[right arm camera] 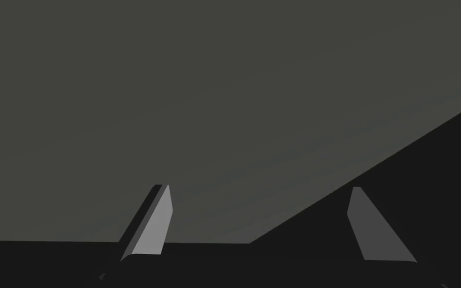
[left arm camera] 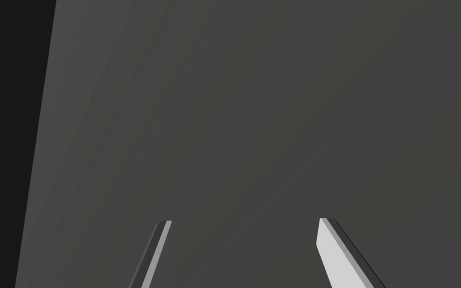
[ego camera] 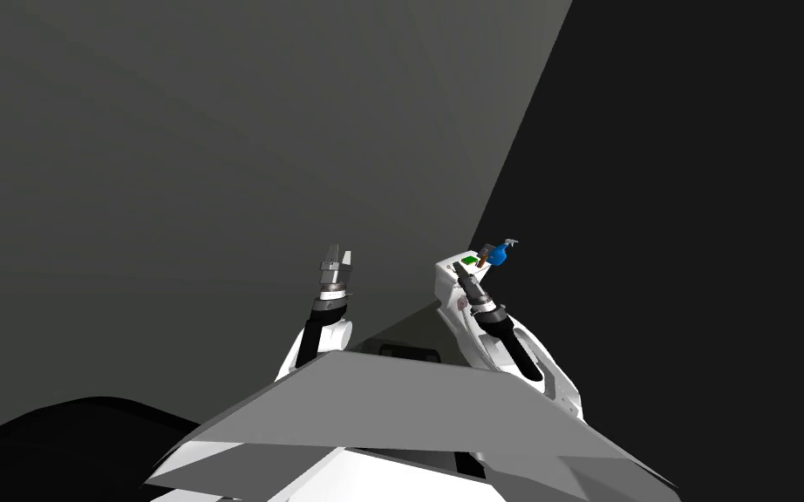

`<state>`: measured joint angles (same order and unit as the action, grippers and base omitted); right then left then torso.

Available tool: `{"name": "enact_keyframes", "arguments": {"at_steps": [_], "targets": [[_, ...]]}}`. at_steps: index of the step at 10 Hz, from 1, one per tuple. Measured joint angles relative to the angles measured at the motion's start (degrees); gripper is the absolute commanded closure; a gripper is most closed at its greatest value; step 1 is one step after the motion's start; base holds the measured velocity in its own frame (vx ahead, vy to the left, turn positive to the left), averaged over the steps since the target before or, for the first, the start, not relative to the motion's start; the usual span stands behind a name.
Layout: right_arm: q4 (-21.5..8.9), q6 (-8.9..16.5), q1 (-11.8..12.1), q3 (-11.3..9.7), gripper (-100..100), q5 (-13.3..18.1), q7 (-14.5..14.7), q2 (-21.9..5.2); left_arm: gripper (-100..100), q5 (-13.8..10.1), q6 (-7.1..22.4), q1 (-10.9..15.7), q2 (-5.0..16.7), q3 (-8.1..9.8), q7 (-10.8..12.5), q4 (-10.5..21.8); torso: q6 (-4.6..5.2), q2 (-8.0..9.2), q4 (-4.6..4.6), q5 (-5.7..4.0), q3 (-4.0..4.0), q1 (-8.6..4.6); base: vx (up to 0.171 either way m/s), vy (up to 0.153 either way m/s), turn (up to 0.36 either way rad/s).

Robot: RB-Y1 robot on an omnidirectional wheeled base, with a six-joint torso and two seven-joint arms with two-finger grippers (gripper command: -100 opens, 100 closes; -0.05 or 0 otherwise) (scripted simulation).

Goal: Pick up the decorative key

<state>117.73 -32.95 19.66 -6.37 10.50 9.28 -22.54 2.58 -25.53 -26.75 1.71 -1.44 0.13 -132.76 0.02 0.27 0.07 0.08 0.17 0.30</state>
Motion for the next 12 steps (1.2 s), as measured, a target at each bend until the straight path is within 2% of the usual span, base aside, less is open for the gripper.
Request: {"name": "enact_keyframes", "arguments": {"at_steps": [5, 7, 9, 11, 12], "targets": [[-8.63, -1.48, -2.22, -3.24, -100, 2.13, 1.71, -6.07, 0, 0.0, 0.0, 0.0, 0.0, 0.0, 0.0, 0.0, -0.03, -0.11, -0.02, 0.01, -0.06, 0.06, -0.034, 0.103, 0.107], [-11.32, -1.85, -2.41, -3.67, -100, 2.38, 1.9, -7.5, 0, 0.0, 0.0, -0.01, 0.01, 0.01, 0.0, 0.0, 0.02, -0.13, -0.03, -0.04, -0.07, -0.25, -0.019, 0.049, 0.071], [-14.73, -2.07, -3.56, -4.98, -100, 3.12, 2.26, -9.82, 0, 0.0, 0.0, -0.01, 0.01, 0.01, 0.0, 0.0, 0.01, -0.13, -0.02, -0.03, -0.07, -0.17, -0.028, 0.08, 0.141], [-17.25, -2.54, -3.62, -6.08, -100, 3.73, 2.43, -12.8, 0, 0.0, 0.0, -0.01, 0.0, 0.0, 0.0, 0.0, 0.03, -0.09, -0.02, -0.01, -0.05, -0.05, -0.013, 0.077, 0.022], [-19.03, -2.48, -4.41, -6.42, -100, 3.88, 2.46, -13.0, 0, 0.0, 0.0, -0.01, 0.01, 0.01, 0.0, 0.0, 0.02, -0.16, -0.03, -0.03, -0.09, -0.19, 0.005, 0.013, -0.007]]}}
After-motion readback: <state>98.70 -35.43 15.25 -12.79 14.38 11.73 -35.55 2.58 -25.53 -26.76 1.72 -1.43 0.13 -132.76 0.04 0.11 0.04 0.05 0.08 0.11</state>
